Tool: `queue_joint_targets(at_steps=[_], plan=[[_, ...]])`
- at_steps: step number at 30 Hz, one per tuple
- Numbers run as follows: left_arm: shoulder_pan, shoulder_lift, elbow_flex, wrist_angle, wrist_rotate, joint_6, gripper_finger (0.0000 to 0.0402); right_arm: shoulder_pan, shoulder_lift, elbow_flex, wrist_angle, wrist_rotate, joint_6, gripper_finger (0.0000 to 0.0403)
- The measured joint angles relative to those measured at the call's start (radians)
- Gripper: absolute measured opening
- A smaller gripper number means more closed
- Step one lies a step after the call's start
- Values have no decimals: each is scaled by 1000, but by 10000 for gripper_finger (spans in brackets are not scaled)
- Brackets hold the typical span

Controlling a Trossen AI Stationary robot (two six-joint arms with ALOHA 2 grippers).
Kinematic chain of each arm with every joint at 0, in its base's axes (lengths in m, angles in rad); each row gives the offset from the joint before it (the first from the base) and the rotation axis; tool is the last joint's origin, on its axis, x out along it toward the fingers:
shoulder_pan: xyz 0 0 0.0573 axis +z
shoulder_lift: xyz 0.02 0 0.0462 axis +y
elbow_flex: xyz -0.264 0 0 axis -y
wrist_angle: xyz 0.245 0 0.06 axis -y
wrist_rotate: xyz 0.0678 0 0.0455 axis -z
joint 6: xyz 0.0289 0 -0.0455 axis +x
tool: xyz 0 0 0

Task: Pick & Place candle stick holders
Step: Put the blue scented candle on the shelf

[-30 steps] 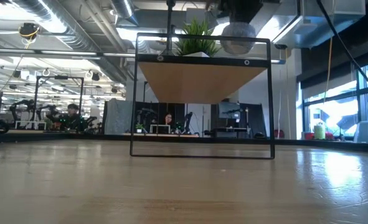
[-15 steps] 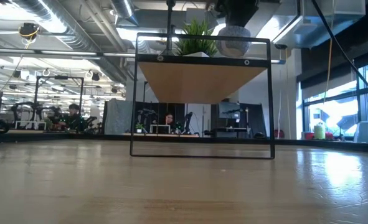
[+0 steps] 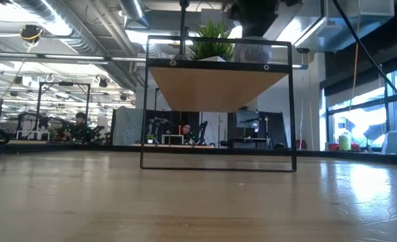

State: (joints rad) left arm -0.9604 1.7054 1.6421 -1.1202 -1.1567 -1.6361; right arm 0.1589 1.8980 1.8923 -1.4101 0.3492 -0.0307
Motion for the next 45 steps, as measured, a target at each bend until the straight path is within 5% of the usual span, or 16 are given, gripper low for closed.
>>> queue_joint_targets(at_steps=[45], plan=[[0, 0, 0, 61, -13, 77, 61, -3, 38, 0, -27, -19, 30, 0]])
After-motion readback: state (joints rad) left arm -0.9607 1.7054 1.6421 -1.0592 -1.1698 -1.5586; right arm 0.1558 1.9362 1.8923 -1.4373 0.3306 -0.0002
